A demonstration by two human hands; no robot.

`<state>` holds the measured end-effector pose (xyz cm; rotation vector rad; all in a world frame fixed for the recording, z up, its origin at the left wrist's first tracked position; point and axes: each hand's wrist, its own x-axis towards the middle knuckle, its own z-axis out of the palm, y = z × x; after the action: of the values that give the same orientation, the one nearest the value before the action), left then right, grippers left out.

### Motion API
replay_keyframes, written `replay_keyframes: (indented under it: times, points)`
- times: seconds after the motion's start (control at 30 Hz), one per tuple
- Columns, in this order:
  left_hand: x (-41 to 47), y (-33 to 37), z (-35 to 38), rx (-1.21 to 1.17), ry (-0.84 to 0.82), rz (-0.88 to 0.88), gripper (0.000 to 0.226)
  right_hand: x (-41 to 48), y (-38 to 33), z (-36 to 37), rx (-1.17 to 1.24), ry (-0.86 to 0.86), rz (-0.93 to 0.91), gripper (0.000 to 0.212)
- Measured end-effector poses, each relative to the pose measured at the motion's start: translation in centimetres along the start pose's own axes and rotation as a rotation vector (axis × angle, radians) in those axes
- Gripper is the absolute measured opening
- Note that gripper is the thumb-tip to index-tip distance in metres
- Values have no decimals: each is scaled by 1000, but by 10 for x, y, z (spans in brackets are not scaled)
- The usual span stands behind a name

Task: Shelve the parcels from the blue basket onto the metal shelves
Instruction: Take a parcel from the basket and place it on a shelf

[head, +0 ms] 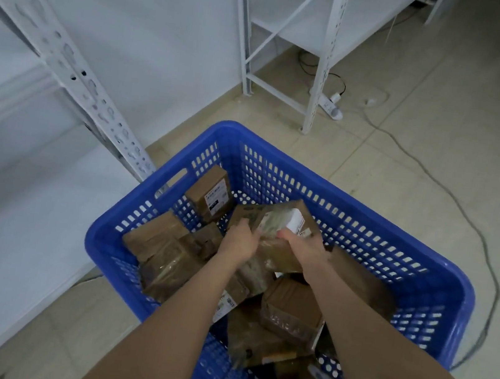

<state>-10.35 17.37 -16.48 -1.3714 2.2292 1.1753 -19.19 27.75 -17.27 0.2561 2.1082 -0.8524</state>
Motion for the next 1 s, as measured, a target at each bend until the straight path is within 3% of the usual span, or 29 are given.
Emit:
replay_keyframes:
  times: [0.07,0.17,0.3,0.4,0.47,0.57,0.73,0.9,1.0]
  points:
    - [-19,7,-26,-119,74,-71,58,-24,-5,-9,140,-106,-55,105]
    - [-56,19,-71,-294,101,-132,63,-73,-19,-28,361,-341,-119,66]
    - [-116,34,-126,-662,-25,-223,80,-135,-40,-53,515,-516,-127,39]
    - [-158,39,-155,-737,-128,-184,89,-183,-50,-70,558,-646,-128,19]
    - [-185,41,-172,-723,-91,-102,90,-210,-53,-81,537,-696,-148,14]
    - [-225,45,-189,-625,82,30,82,-242,-58,-96,415,-687,-188,26]
    - [-284,47,-212,-158,223,196,108,-289,-76,-113,356,-618,-237,65]
    - [-326,40,-231,141,362,319,103,-332,-85,-112,217,-656,-296,95]
    - [-344,33,-241,210,426,351,104,-350,-87,-106,264,-674,-304,80]
